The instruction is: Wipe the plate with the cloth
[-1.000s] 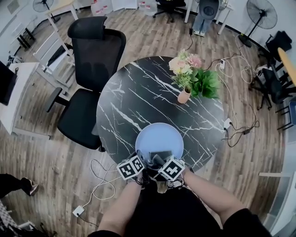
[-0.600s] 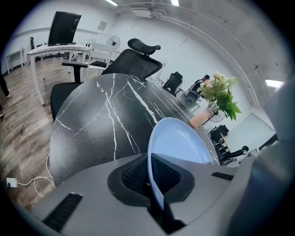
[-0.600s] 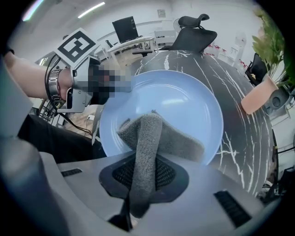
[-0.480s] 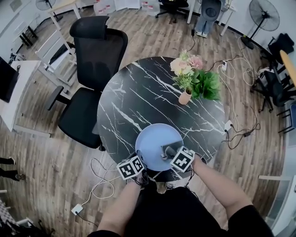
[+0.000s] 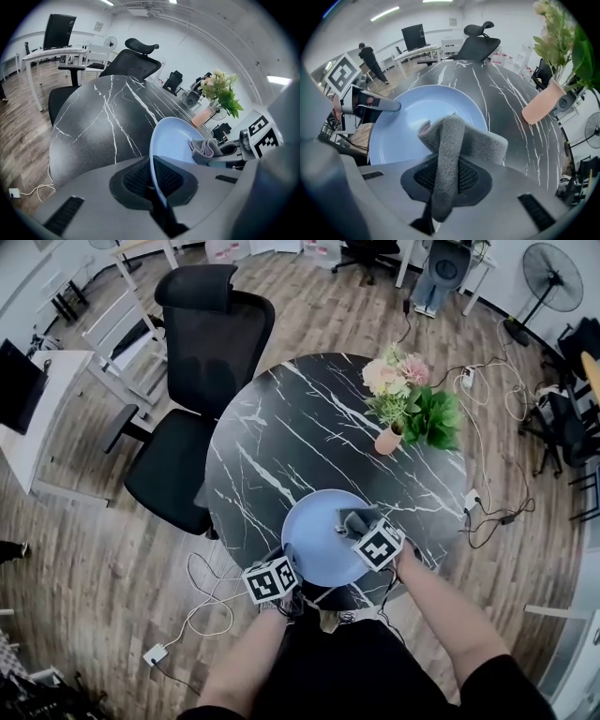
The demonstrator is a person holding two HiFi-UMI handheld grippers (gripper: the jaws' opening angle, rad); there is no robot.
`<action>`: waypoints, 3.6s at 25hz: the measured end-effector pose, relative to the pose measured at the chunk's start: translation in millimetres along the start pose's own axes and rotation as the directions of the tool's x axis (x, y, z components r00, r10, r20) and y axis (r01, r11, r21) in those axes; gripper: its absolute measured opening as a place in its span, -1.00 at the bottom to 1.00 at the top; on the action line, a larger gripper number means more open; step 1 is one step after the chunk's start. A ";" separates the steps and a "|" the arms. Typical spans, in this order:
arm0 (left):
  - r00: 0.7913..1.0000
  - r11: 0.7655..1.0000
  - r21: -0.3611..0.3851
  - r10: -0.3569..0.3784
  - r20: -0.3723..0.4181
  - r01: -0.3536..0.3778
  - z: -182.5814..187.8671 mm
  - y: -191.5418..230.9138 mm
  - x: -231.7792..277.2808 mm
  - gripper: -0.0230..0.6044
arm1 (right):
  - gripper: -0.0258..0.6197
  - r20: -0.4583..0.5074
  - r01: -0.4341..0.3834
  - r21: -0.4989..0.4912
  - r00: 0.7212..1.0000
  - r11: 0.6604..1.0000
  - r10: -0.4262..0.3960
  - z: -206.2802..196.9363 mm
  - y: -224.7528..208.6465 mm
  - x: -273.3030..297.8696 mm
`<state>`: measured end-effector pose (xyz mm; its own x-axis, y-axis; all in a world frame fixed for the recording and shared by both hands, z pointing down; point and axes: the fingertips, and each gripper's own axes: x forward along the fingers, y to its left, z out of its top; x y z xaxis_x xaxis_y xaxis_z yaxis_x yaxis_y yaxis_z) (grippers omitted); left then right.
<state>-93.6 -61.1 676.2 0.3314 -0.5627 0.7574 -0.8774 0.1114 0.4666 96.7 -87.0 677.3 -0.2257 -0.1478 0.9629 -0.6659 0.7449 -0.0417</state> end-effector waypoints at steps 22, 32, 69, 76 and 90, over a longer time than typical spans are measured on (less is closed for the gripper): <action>0.977 0.970 0.207 0.083 0.195 -0.124 29.8 -8.7 -44.5 -0.77 | -0.74 0.647 0.018 0.186 0.751 0.982 -0.136 43.0 -27.7 -120.4; 0.893 0.941 0.316 -0.038 0.449 -0.119 38.7 -85.1 -153.3 -0.87 | -0.74 0.808 0.151 0.064 0.573 0.986 -0.140 27.3 12.5 -220.0; 0.858 0.833 0.536 -0.371 0.355 0.138 -98.1 -103.0 -308.3 -0.87 | -0.74 0.788 0.012 0.269 0.572 0.963 -0.227 -95.3 207.9 -251.7; 0.849 0.796 0.569 -0.435 0.299 0.208 -126.8 -91.9 -328.6 -0.87 | -0.74 0.765 0.033 0.370 0.556 0.929 -0.324 -128.7 248.1 -260.9; 0.829 0.738 0.616 -0.508 0.235 0.277 -145.8 -95.2 -345.6 -0.87 | -0.74 0.736 0.067 0.459 0.531 0.886 -0.421 -158.5 281.7 -278.8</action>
<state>-74.1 242.2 436.6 0.6383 -0.7157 0.2834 -0.7692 -0.5779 0.2727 84.7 267.2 439.3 -0.3627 -0.8706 0.3326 -0.9313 0.3518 -0.0947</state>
